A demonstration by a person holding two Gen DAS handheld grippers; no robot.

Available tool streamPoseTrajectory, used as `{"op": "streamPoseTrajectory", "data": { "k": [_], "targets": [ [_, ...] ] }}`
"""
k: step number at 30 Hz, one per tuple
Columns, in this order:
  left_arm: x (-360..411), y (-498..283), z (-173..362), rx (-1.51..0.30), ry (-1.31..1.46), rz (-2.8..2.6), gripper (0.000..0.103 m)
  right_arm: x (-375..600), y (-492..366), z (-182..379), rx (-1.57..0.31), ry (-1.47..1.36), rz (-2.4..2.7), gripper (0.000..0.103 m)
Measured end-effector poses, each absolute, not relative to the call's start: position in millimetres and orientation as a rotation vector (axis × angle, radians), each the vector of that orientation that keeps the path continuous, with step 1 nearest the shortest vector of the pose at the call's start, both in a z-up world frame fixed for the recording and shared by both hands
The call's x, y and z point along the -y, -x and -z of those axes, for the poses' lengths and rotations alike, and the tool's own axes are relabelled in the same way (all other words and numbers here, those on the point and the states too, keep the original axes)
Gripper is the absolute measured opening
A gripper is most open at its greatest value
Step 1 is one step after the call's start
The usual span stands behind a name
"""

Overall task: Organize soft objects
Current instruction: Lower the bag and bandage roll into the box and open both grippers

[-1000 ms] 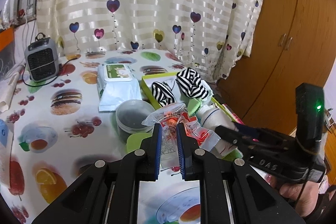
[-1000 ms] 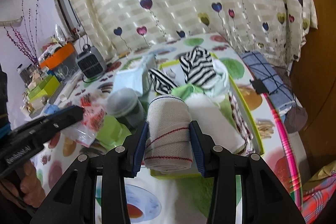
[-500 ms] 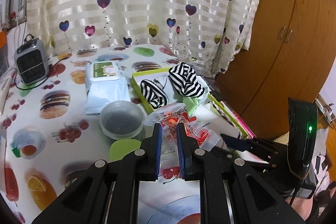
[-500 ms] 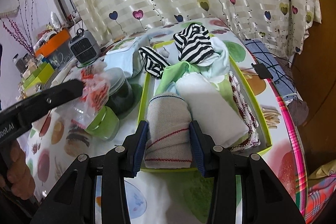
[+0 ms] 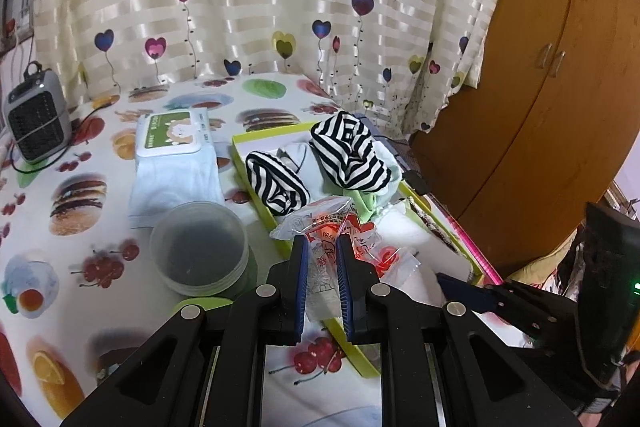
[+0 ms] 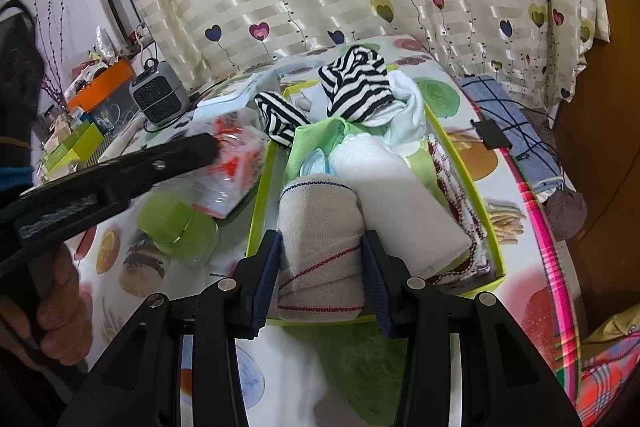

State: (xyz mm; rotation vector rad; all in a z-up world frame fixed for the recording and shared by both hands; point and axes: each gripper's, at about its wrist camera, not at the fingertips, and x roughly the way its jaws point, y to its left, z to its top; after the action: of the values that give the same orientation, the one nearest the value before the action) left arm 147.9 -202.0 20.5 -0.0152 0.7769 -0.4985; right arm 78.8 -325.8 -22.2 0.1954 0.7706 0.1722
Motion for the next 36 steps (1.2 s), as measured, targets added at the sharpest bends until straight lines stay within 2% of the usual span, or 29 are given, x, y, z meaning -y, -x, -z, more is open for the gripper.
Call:
{"op": "streamPoseTrajectory", "data": {
  "k": [20, 26, 28, 29, 36],
  "targets": [
    [232.6, -194.8, 16.9, -0.869, 0.036, 0.52, 0.014, 339.3, -74.0, 7.8, -0.703, -0.18, -0.133, 0.044],
    [229.3, -196.2, 22.0, -0.904, 0.038, 0.519, 0.023, 340.5, -73.2, 7.3, -0.699, -0.18, -0.127, 0.044],
    [226.7, -193.6, 19.2, -0.897, 0.041, 0.52, 0.032, 341.1, -71.6, 6.6, -0.694, -0.178, -0.123, 0.044],
    [224.7, -191.4, 16.4, -0.89, 0.046, 0.517, 0.034, 341.2, -71.0, 5.7, -0.691, -0.177, -0.121, 0.044],
    [219.7, -184.5, 8.8, -0.872, 0.043, 0.511, 0.034, 338.5, -63.9, -2.5, -0.674, -0.161, -0.114, 0.044]
  ]
}}
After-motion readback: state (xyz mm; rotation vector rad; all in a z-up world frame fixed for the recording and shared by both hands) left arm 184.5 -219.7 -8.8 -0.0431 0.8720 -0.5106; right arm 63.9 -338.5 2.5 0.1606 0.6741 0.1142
